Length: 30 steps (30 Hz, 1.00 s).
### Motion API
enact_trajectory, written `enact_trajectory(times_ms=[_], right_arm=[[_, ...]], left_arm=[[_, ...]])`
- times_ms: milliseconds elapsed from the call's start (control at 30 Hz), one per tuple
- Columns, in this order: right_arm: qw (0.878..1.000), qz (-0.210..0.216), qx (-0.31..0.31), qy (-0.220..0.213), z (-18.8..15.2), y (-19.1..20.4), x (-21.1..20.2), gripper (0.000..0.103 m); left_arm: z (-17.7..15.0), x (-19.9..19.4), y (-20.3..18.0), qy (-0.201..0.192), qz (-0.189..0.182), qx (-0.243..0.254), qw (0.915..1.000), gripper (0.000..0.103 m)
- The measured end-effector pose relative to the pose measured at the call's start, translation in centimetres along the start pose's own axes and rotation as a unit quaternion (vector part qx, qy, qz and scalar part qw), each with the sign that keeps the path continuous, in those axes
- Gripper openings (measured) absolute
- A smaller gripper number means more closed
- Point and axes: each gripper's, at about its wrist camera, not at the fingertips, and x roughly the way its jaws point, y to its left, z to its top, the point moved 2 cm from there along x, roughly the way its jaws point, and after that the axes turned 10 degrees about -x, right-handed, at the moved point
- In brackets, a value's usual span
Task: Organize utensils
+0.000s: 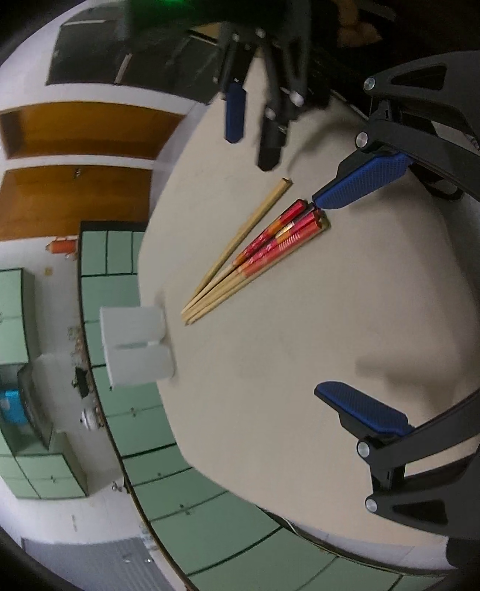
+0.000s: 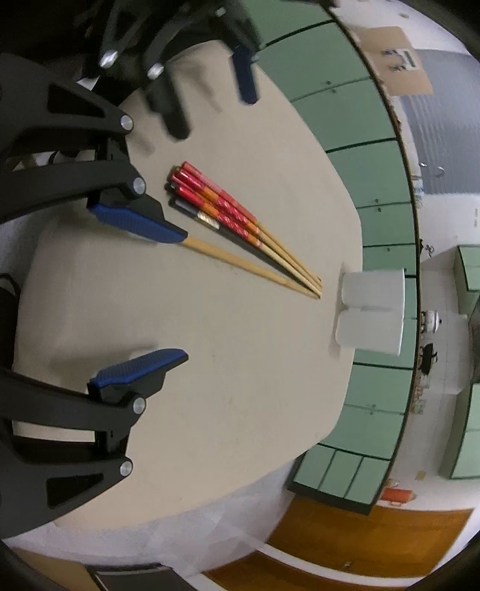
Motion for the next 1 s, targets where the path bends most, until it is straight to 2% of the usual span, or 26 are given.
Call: enact_trajectory(times_ms=[167, 333, 467, 633, 667, 733, 767, 867, 1000], right_arm=[[1.000, 0.016, 0.018, 0.006, -0.5, -0.8, 0.4, 0.058], [1.000, 0.026, -0.007, 0.003, -0.1, 0.6, 0.4, 0.058], [0.999, 0.035, -0.024, 0.006, 0.3, 1.8, 1.1, 0.057], [0.999, 0.026, -0.034, 0.011, 0.5, 2.0, 2.1, 0.050], [0.999, 0.025, -0.034, 0.011, 0.6, 2.1, 2.2, 0.047], [0.999, 0.014, -0.033, 0.010, 0.7, 1.8, 2.4, 0.038], [0.999, 0.012, -0.030, 0.009, 0.7, 1.6, 2.4, 0.034], [1.000, 0.018, -0.017, 0.009, 0.6, 1.1, 2.4, 0.032], [1.000, 0.019, -0.015, 0.009, 0.6, 1.0, 2.4, 0.032]], left_arm=[[0.0, 2.0, 0.0, 0.022, 0.005, -0.008, 0.9997, 0.091], [0.4, 1.9, 2.3, 0.030, 0.026, -0.050, 0.9980, 0.091], [0.7, 1.3, 3.1, 0.023, 0.022, -0.058, 0.9978, 0.090], [1.0, 2.3, 2.4, 0.024, 0.010, -0.043, 0.9988, 0.083], [1.0, 2.3, 2.3, 0.022, 0.011, -0.041, 0.9989, 0.082], [1.1, 2.1, 2.3, 0.021, 0.004, -0.042, 0.9989, 0.072], [1.0, 2.0, 2.4, 0.022, 0.003, -0.043, 0.9988, 0.071], [0.8, 1.4, 2.7, 0.029, -0.008, -0.046, 0.9985, 0.071], [0.7, 1.4, 3.0, 0.030, 0.010, -0.045, 0.9985, 0.073]])
